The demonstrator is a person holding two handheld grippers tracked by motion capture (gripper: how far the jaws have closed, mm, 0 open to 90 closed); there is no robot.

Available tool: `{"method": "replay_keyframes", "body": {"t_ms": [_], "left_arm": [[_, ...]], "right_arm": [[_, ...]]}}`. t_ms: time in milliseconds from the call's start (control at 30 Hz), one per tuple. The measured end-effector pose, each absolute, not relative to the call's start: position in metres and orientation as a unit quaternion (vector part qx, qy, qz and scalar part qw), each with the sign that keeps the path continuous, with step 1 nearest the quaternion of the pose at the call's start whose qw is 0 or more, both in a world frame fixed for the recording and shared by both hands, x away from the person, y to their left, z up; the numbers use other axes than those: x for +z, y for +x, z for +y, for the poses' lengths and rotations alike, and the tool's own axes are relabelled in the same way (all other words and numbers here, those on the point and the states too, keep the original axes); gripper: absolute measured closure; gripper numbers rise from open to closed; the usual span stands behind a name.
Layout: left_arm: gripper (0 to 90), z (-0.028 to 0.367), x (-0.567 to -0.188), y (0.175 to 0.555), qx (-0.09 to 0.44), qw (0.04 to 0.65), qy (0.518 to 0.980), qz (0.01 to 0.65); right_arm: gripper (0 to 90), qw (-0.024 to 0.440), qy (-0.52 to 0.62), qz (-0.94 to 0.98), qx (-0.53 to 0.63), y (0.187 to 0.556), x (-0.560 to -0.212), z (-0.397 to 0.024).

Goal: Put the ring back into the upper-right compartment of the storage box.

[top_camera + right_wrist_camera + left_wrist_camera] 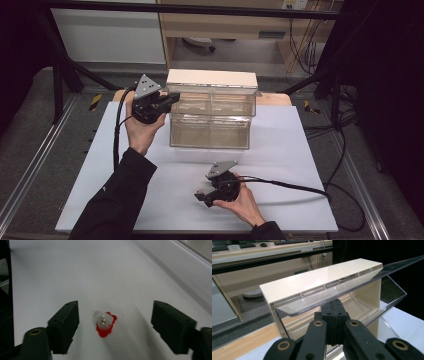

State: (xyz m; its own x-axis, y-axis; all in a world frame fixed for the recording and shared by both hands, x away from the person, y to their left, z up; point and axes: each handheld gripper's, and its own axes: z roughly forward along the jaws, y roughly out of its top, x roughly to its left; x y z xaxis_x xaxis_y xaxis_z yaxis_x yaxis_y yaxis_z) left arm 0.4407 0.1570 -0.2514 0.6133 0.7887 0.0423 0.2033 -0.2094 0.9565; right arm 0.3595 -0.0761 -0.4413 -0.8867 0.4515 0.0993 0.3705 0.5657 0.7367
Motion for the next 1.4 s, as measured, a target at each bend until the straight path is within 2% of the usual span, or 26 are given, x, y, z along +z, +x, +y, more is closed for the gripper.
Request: {"method": "replay_keyframes", "body": {"t_ms": [100, 167, 367, 700, 1400], "left_arm": [[90.0, 0.157, -0.251, 0.441, 0.277, 0.527, 0.727, 0.342], [90.0, 0.157, -0.251, 0.441, 0.278, 0.527, 0.727, 0.342], [90.0, 0.157, -0.252, 0.441, 0.278, 0.528, 0.726, 0.343], [90.0, 0.157, -0.252, 0.441, 0.278, 0.528, 0.726, 0.342], [90.0, 0.156, -0.252, 0.442, 0.278, 0.529, 0.726, 0.341]], "right_arm": [[33.7, 0.048, 0.225, 0.885, 0.405, 0.359, -0.443, -0.073], [41.8, 0.053, 0.219, 0.887, 0.403, 0.358, -0.444, -0.072], [55.1, 0.053, 0.204, 0.894, 0.395, 0.355, -0.449, -0.071], [67.7, 0.054, 0.194, 0.902, 0.383, 0.354, -0.452, -0.071], [72.2, 0.046, 0.197, 0.9, 0.386, 0.353, -0.445, -0.074]]}}
